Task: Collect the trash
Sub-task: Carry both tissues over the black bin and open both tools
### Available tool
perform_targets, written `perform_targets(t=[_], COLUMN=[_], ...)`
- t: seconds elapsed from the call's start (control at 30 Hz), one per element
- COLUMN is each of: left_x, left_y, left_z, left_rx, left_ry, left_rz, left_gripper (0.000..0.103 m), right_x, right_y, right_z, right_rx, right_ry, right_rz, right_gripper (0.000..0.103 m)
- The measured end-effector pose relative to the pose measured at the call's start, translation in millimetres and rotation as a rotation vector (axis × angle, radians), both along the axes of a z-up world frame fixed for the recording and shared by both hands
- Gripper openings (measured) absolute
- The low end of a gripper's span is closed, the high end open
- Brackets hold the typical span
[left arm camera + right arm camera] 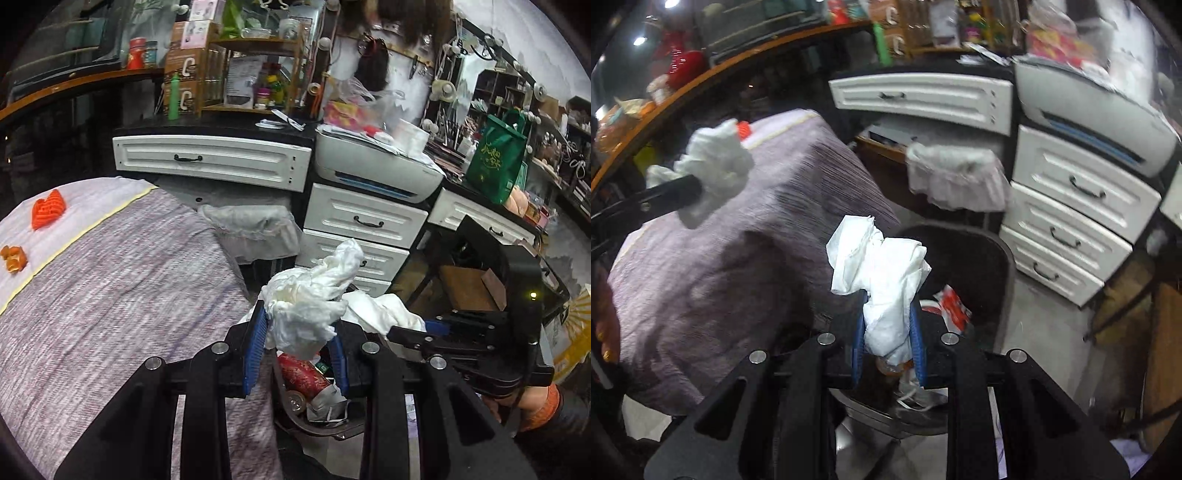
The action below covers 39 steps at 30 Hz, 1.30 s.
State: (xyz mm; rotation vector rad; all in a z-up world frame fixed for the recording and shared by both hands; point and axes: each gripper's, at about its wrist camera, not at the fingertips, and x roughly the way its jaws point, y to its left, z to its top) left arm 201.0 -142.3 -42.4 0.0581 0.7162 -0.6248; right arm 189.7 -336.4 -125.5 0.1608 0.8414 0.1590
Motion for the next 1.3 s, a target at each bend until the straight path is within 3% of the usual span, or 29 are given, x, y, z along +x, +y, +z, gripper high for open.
perform_targets(t=[0.2,0.27,0.33,0.4,0.57,1.3], left_x=[-2,-3,-3,-5,-6,2], left_y=[-20,-25,-31,-35,-51,-104], left_z=[-12,-16,-19,-23,-36,-99], left_rx=[0.008,0.015,0.019,0.019,0.034,0.145], left_ry=[0.027,0.030,0.039,0.048,0.077,0.201], left_rz=[-0.021,-0.025,-0.032,-0.039,-0.060,-0.113], left_gripper=[0.031,0.031,0.031,0.031,0.031,0.032], right_x=[5,7,10,8,6,-29], right_y=[-13,-18,-23,-29,-41,-81], right_z=[-29,-41,-52,-57,-52,25], right_rx=[0.047,0.066,0.084,0.092,0.095,0.056], right_ry=[0.059,0.082,0.106,0.106,0.094,-0.119], right_rz=[-0.046,-0.064,-0.087,-0.120,-0.157,-0.299], right_gripper=[0.024,0.032,0.060,0.069,0.071,0.084])
